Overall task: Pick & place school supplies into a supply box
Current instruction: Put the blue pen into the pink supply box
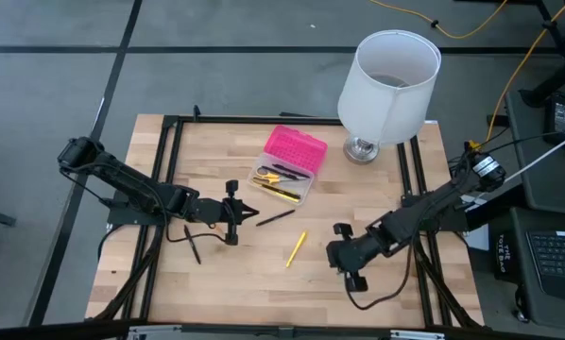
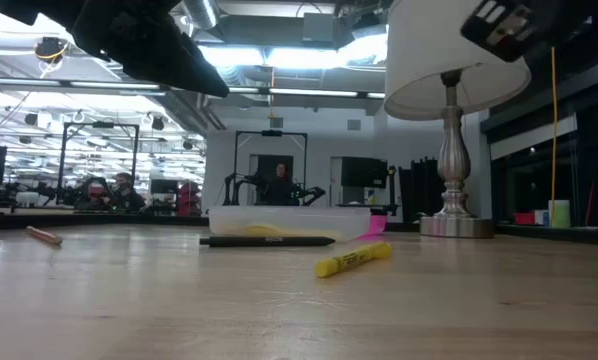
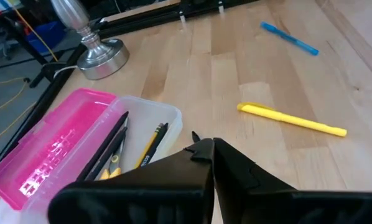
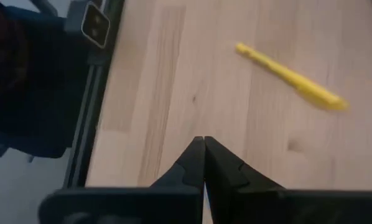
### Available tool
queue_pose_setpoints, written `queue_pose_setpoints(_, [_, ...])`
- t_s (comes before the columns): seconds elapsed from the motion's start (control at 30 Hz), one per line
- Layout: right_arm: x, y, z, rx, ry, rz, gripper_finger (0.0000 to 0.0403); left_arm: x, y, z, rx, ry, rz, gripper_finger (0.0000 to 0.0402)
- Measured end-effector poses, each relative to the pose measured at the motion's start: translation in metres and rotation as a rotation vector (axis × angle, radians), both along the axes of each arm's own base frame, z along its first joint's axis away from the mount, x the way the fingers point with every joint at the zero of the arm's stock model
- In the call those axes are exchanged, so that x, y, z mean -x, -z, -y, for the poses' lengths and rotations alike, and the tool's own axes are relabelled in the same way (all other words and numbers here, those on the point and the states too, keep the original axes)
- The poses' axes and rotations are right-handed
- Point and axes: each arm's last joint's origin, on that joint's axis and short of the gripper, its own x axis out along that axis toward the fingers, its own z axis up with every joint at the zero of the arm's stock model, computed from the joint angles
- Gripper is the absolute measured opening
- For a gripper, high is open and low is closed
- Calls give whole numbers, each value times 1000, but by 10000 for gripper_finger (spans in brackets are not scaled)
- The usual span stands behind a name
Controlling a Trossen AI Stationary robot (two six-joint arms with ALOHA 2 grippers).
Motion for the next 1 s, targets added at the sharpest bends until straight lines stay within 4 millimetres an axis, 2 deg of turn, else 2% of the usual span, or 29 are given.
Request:
queue_pose_setpoints(0.23, [15, 6, -5, 61, -26, -108, 20, 0, 0, 0, -18, 9, -4, 4])
queue_pose_setpoints(0.7, [21, 10, 0, 116, -24, -171, 25, 0, 0, 0, -16, 8, -4, 3])
queue_pose_setpoints(0.83, [26, 21, 3, 139, -24, -203, 34, 0, 0, 0, -15, 7, -4, 1])
queue_pose_setpoints(1.0, [34, 41, 8, 170, -22, -252, 77, 0, 0, 0, -15, 7, -4, 2])
